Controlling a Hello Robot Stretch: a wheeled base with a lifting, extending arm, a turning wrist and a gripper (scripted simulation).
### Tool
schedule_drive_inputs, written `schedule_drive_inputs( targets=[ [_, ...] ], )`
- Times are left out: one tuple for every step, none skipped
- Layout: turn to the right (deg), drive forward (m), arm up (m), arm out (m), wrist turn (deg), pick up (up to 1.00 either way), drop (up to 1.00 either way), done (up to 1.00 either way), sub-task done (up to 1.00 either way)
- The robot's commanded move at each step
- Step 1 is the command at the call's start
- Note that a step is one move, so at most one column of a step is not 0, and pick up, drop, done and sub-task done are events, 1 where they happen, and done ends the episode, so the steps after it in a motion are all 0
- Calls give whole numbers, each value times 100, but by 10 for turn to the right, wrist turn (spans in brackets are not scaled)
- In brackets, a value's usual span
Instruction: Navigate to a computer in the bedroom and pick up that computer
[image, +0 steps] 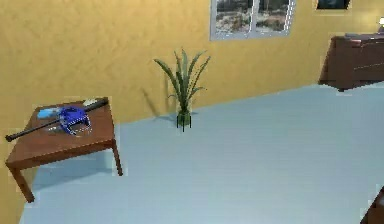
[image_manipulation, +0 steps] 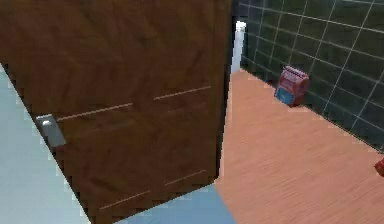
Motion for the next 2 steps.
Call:
schedule_drive_inputs(
  targets=[
    [0, 55, 0, 0, 0, 0, 0, 0, 0],
    [450, 0, 0, 0, 0, 0, 0, 0, 0]
  ],
)
